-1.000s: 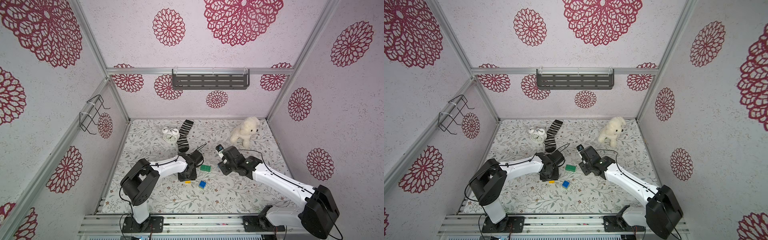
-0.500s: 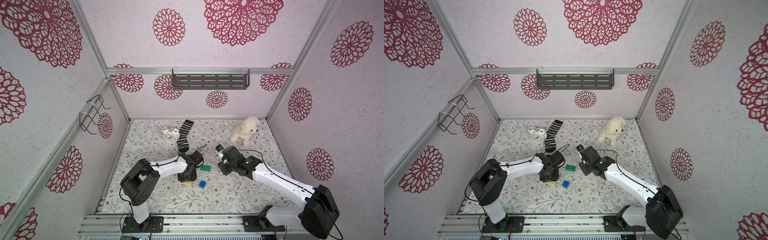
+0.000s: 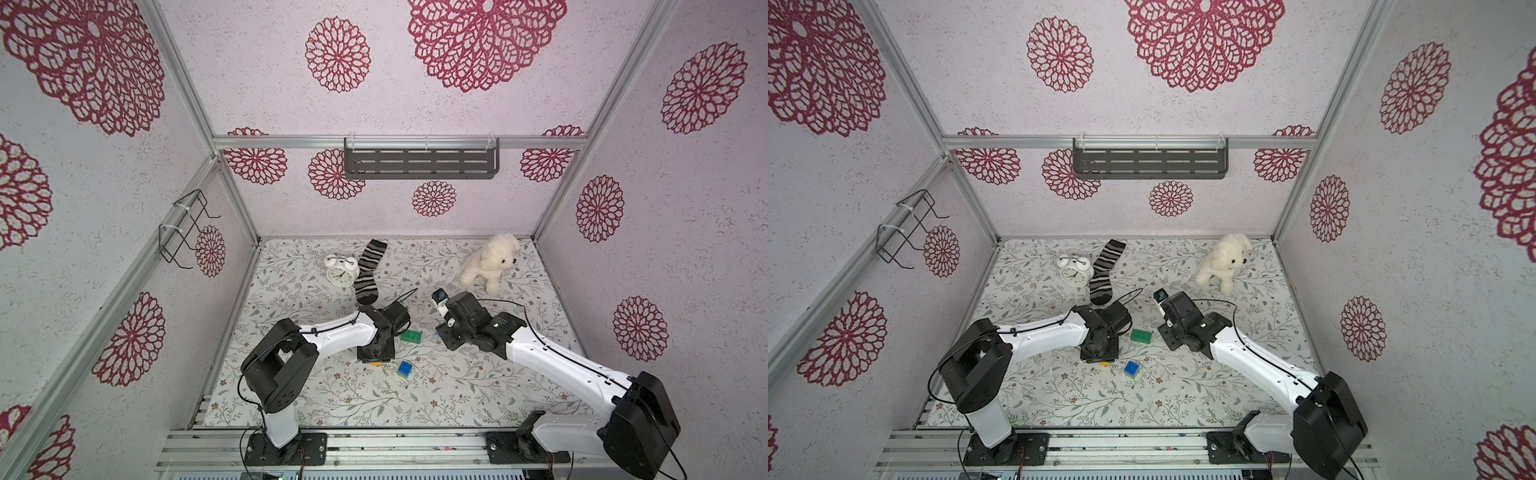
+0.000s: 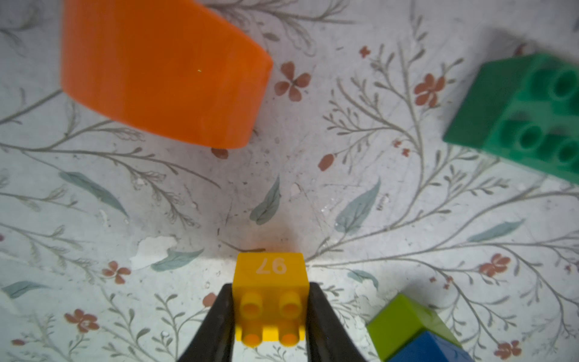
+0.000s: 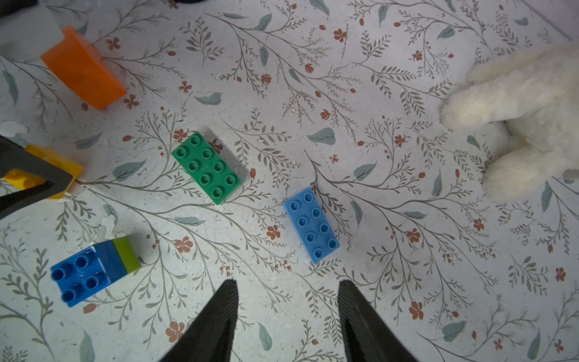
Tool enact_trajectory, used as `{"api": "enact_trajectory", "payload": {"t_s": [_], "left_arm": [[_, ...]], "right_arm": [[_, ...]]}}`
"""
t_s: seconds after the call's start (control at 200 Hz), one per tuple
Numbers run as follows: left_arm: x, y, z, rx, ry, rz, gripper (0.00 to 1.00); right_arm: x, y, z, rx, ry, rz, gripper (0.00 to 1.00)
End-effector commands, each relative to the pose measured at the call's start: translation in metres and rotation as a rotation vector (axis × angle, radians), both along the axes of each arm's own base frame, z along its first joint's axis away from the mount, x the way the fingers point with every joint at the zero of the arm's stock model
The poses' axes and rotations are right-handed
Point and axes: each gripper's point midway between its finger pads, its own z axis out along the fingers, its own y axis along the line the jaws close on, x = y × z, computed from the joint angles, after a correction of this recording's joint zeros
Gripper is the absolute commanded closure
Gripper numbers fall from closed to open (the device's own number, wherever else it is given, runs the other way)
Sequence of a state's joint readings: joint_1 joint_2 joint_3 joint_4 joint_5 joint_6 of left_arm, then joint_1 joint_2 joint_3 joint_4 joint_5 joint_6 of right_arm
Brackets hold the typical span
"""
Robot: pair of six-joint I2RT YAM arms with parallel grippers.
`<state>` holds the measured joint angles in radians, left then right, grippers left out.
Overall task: Assemble an ice cream with lego
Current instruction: Pick up the lego brick from the center of the board, then assemble the lego brick with the lego brick.
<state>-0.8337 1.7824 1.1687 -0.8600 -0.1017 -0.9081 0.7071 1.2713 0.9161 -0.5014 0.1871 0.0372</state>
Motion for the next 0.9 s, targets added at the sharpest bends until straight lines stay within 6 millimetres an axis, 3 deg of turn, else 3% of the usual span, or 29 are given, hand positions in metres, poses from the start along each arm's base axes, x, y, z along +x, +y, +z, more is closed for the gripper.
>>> {"api": "enact_trajectory", "payload": {"t_s": [0.0, 0.225, 0.445, 0.635, 0.896], "left_arm": [[0.000, -0.012, 0.036, -0.003, -0.068, -0.110, 0.74], [-0.004, -0.023, 0.069, -0.031, -0.110, -0.201, 0.75], [-0.014, -0.052, 0.088, -0.079, -0.121, -0.348, 0.75], [-0.028, -0.070, 0.086, -0.078, -0.078, -0.477, 0.75], [-0.042, -0.081, 0.065, -0.062, -0.007, -0.557, 0.76]], "right_arm": [[0.001, -0.018, 0.004, 0.001, -0.013, -0.045, 0.45], [0.002, -0.051, 0.000, -0.006, -0.003, -0.108, 0.45], [0.010, -0.077, 0.004, 0.018, -0.007, -0.165, 0.46], [0.018, -0.085, 0.005, 0.035, -0.004, -0.187, 0.46], [0.028, -0.093, 0.009, 0.077, -0.030, -0.235, 0.46]]}}
